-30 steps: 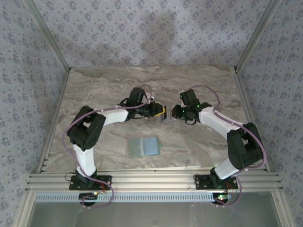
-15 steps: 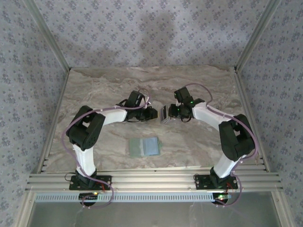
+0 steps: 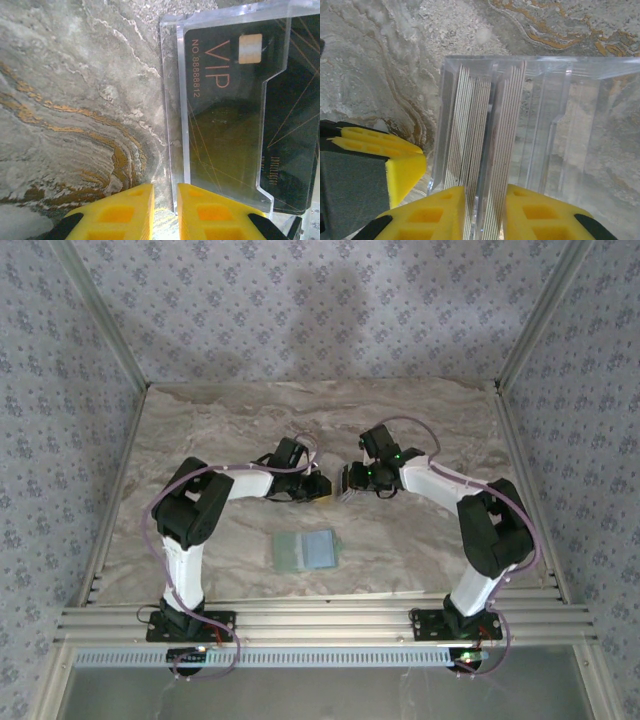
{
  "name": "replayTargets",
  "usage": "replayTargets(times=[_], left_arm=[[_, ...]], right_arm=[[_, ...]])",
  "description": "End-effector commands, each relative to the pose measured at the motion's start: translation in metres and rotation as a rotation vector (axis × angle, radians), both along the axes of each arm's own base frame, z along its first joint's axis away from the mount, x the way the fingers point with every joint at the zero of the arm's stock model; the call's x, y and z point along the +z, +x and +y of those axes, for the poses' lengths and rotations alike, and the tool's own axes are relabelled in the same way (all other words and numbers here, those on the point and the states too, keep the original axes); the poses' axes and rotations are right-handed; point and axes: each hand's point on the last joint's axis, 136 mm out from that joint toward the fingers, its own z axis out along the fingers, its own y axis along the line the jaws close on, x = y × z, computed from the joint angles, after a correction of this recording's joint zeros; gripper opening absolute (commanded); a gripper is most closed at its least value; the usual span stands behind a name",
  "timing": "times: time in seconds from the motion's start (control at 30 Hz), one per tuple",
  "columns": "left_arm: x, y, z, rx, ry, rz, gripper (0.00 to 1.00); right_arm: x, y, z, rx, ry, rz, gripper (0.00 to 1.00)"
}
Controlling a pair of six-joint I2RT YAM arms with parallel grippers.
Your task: Put the credit cards into the card holder
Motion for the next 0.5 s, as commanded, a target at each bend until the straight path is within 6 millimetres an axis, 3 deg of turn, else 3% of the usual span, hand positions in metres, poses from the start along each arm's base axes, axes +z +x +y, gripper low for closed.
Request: replayTargets(times=[0.0,0.47], left_arm=[[-0.004,0.0,-0.003,-0.015,0.013,0.001,0.19],[-0.003,0.001,-0.005,-0.013,0.004,0.007,0.19]], right_arm=[[0.009,0.002,0.011,0.038,0.028,-0.019,0.3],[-0.006,0.013,0.017,0.031,0.206,0.09,0.41]])
